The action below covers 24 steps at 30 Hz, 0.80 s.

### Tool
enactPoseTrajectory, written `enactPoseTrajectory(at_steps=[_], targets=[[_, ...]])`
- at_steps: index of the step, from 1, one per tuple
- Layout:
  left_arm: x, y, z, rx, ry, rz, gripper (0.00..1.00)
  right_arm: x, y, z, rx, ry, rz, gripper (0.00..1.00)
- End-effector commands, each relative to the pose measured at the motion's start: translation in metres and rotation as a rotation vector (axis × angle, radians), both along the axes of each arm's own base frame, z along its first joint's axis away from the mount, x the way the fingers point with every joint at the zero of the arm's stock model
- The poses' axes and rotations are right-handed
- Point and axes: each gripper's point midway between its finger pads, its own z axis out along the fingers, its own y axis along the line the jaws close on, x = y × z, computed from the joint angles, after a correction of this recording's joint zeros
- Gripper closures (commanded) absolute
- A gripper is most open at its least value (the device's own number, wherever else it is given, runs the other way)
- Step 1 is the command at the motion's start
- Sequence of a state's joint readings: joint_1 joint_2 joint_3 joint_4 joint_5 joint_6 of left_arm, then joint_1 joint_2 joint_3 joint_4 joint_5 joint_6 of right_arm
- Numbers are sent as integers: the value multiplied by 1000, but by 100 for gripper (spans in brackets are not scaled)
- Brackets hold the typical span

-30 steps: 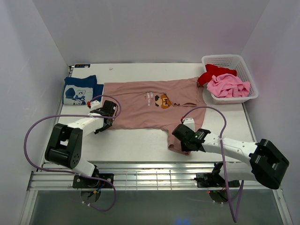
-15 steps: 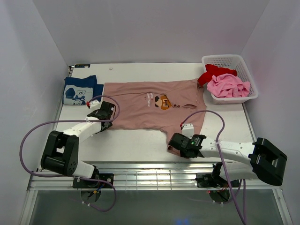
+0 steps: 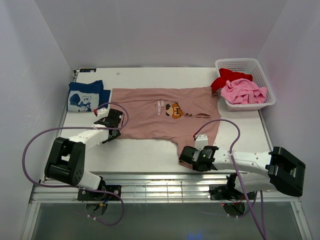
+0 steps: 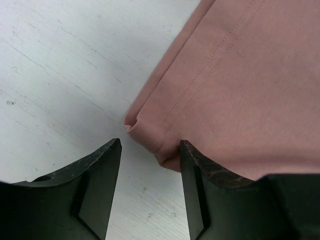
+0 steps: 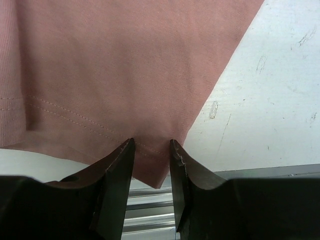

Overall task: Fold and stack the t-shirts
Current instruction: Fold the tshirt

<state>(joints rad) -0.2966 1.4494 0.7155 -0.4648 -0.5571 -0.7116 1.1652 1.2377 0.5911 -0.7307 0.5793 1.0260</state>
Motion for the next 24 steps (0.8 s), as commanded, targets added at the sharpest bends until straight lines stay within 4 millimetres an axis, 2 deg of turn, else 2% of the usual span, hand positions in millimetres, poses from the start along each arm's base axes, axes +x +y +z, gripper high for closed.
enactPoseTrajectory(at_steps=[1,5,6,7,10,14,17,18,20,24], targets=[[1,1,6,6,-4,11,39,-16,-20,-4,-73,53,-32,59],[-1,2,3,19,12,18,41,-19,-21,-8,-72,62,-32,62],[-1,3,2,24,16,19,42,-21,-22,-11,-69,73,-33,64],[-2,4,1,28,24,20,43,-22,-21,-14,-66,76,-29,71],[-2,5,-1,42,37,24,54,-25,-18,-19,-52,90,-18,90],[-2,6,1,47,29,29,74,-27,-19,-21,-60,97,-7,92],[1,6,2,52,21,32,92,-25,-18,-13,-79,77,-5,92],[3,6,5,51,13,31,98,-19,-13,-5,-72,53,-5,92],[7,6,9,51,1,28,100,-13,-15,6,-102,20,-2,92],[14,4,14,53,-13,21,100,8,2,37,-101,-65,7,92]])
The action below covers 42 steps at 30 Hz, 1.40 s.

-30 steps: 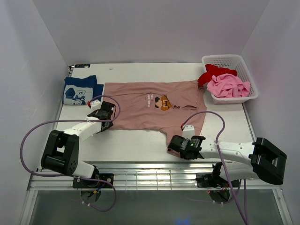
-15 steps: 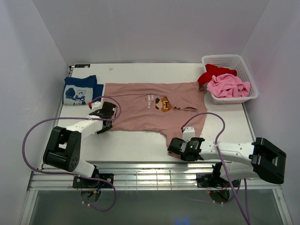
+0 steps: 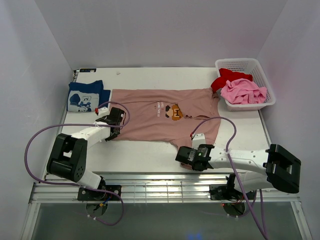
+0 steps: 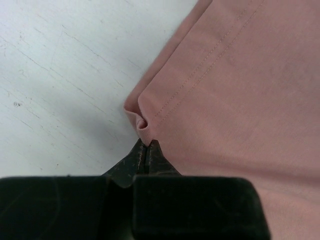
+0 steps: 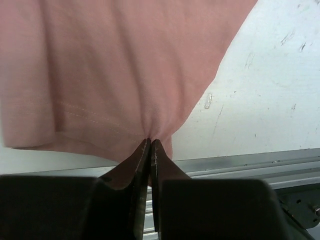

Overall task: Fold and stack the t-shirts
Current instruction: Fold the tshirt

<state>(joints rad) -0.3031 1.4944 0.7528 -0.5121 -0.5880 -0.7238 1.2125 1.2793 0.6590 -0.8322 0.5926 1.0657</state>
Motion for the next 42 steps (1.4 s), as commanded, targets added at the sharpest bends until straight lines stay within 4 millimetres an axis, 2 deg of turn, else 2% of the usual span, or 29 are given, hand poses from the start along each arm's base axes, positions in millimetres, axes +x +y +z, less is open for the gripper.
enactPoseTrajectory(at_steps=[1,4,7,11,13,14,15,16,17,18,20,21,22,23,24,25,27,28,30,31,35,36,38,39,42], targets=[[17,0,18,16,-58,6,100,19,4,31,-49,-91,0,92],[23,-1,23,19,-72,1,100,36,10,45,-61,-135,5,92],[35,-1,34,25,-107,1,100,61,8,55,-101,-176,-4,92],[59,-4,55,42,-165,-4,100,112,6,69,-80,-240,-36,92],[67,-3,55,61,-158,-9,100,131,7,72,-72,-260,-37,92],[73,-4,57,62,-165,-10,100,150,5,79,-64,-290,-44,92],[82,-5,57,65,-163,-12,100,159,5,81,-62,-296,-40,92],[88,-5,58,67,-163,-14,100,168,4,78,-74,-291,-38,92],[92,-4,58,69,-160,-11,100,181,-2,81,-95,-293,-30,92],[102,-7,64,64,-176,-13,100,197,7,92,-62,-325,-27,92],[110,-5,57,66,-154,-15,100,218,6,90,-91,-313,-7,92],[114,-5,58,65,-156,-15,100,234,14,103,-73,-345,-7,92],[122,-7,59,63,-161,-16,100,246,12,97,-90,-329,-10,92],[126,-5,61,67,-163,-15,100,254,14,99,-92,-330,-5,92],[130,-5,63,69,-165,-16,100,269,20,114,-85,-360,7,92],[137,-5,68,66,-179,-17,100,278,18,108,-104,-345,7,92],[143,-3,70,67,-184,-16,100,292,18,109,-127,-340,23,92],[150,-1,75,66,-196,-10,100,304,19,121,-117,-366,15,92],[156,1,78,70,-200,-15,100,314,19,124,-124,-371,19,92],[160,2,80,67,-204,-16,100,323,16,133,-125,-388,18,92],[178,3,87,46,-222,-23,100,343,7,135,-140,-386,16,92],[181,1,81,41,-206,-35,100,348,6,129,-149,-374,18,92],[189,1,82,37,-211,-40,100,359,0,134,-151,-384,10,92],[191,1,74,41,-192,-49,100,364,-4,127,-162,-370,9,92],[196,1,67,34,-176,-57,100,378,-9,125,-180,-367,4,92]])
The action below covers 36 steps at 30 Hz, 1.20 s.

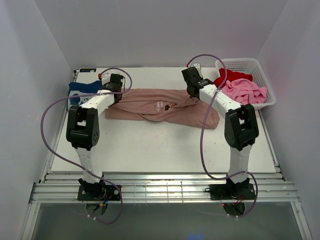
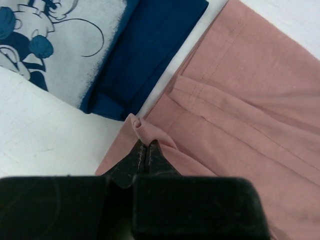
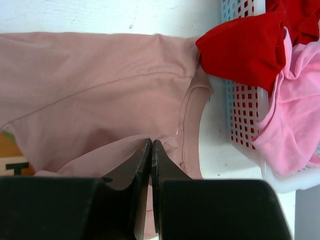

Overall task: Fold and stack the t-shirts
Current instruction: Fold the tshirt

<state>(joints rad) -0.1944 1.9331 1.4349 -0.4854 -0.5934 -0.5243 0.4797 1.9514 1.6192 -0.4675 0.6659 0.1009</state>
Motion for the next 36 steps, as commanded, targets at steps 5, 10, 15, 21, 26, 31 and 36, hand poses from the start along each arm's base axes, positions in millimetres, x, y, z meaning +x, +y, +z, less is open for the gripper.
enactPoseTrajectory(at_steps=[5,10,15,21,26,31,36], targets=[[15,4,-3,-10,9,-19,100,37,-12,7,-34,-19,-6,92],[20,9,-4,-12,10,-17,100,49,-19,5,-42,-14,-17,92],[27,11,5,-14,-12,-18,100,59,-24,5,-40,-19,-20,92],[45,9,6,-16,-19,-45,100,77,-20,2,-50,-16,-2,92],[55,7,-2,-11,-4,-60,100,83,-20,-12,-62,5,-3,92],[64,7,-13,-5,16,-79,100,86,-19,-26,-67,25,-2,92],[76,9,-14,18,14,-91,97,94,-16,-34,-60,17,-6,92]])
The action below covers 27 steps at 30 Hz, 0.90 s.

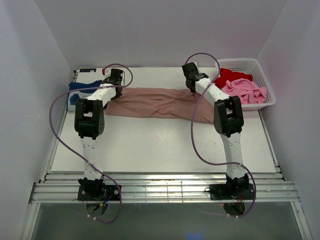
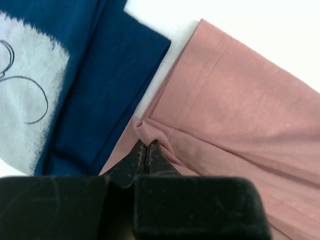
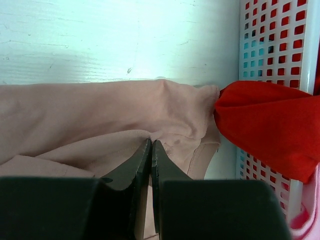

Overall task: Fold and stack the t-shirts
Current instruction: Fold the tshirt

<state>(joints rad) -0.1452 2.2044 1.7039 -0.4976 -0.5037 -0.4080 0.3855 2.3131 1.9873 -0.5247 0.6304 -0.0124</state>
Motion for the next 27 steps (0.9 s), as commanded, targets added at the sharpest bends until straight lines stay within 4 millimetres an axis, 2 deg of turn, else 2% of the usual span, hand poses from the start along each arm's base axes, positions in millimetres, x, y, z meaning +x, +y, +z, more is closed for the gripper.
enactPoseTrajectory(at_steps=[1,2,4,5,7,8,9,10,11,12,13,14,15,16,17,18,20,21,24,27], targets=[[22,7,32,29,-74,-3,89,21,1,19,15,-79,-9,92],[23,11,36,52,-85,16,83,23,0,21,14,-92,-11,91],[28,17,51,77,-127,42,72,34,-5,37,3,-151,-26,78],[30,20,66,90,-162,53,60,38,-10,48,-1,-179,-36,68],[33,29,91,128,-227,93,50,43,-19,73,-24,-244,-60,51],[32,32,103,138,-255,111,44,41,-25,94,-24,-283,-76,48],[29,36,124,145,-300,134,41,38,-29,103,-32,-301,-86,45],[30,36,136,138,-337,140,39,30,-34,119,-31,-335,-94,41],[25,36,137,132,-341,143,38,26,-34,125,-21,-345,-90,41],[22,31,151,90,-382,143,37,21,-31,125,1,-345,-70,41],[20,25,155,66,-401,137,37,14,-23,136,65,-358,-19,41],[11,18,143,53,-380,123,37,5,-19,115,94,-318,0,41],[6,-2,141,32,-384,87,38,0,-13,108,127,-300,26,41],[4,-17,152,3,-431,57,38,-4,1,101,189,-275,85,41],[-1,-33,146,-4,-426,25,38,-10,6,87,224,-242,96,41],[-12,-66,131,-11,-397,-40,39,-13,12,80,244,-217,120,41],[-20,-99,120,-35,-385,-106,40,-15,26,60,306,-164,152,43],[-28,-124,109,-53,-361,-160,40,-17,28,53,319,-146,153,43],[-38,-164,81,-122,-310,-231,40,-16,36,38,347,-122,176,44],[-44,-190,61,-165,-271,-290,40,-16,43,27,369,-94,199,45]])
